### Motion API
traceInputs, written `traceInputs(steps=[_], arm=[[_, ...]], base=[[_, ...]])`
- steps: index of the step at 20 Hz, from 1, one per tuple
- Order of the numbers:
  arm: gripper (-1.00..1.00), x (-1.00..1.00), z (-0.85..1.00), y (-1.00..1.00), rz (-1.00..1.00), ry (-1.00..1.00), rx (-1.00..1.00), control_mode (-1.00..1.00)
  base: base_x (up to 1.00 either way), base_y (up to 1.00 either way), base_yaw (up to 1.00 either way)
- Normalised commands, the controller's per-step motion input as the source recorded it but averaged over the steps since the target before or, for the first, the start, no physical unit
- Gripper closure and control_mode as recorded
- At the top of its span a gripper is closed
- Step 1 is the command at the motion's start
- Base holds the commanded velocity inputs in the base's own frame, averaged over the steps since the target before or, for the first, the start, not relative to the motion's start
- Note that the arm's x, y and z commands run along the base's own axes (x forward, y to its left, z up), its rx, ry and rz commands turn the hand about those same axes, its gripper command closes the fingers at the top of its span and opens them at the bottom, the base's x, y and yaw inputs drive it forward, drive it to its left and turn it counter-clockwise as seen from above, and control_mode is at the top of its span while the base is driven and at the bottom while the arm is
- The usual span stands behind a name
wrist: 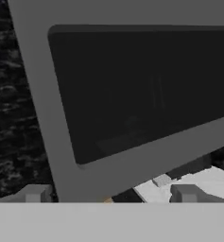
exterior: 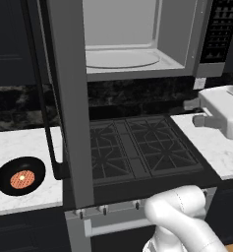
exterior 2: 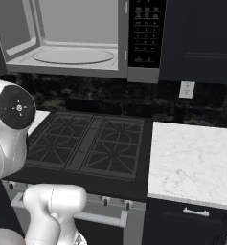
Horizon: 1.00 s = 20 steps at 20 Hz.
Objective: Open the microwave, place the bowl with waffle inside the microwave, then close the microwave door and turn it on.
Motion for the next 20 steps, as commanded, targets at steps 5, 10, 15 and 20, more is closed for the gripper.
traceInputs(steps=[5,10,15,20], arm=[[-1.00,0.45,-0.51,-0.36,-0.18,0.20,-0.16,-1.00],[-1.00,0.48,-0.79,0.08,-0.22,0.18,-0.32,-1.00],[-1.00,0.67,-0.50,0.20,-0.24,0.26,-0.19,-1.00],[-1.00,0.45,-0.42,0.06,-0.20,0.37,-0.05,-1.00]], base=[[0.00,0.00,0.00],[0.00,0.00,0.00],[0.00,0.00,0.00],[0.00,0.00,0.00]])
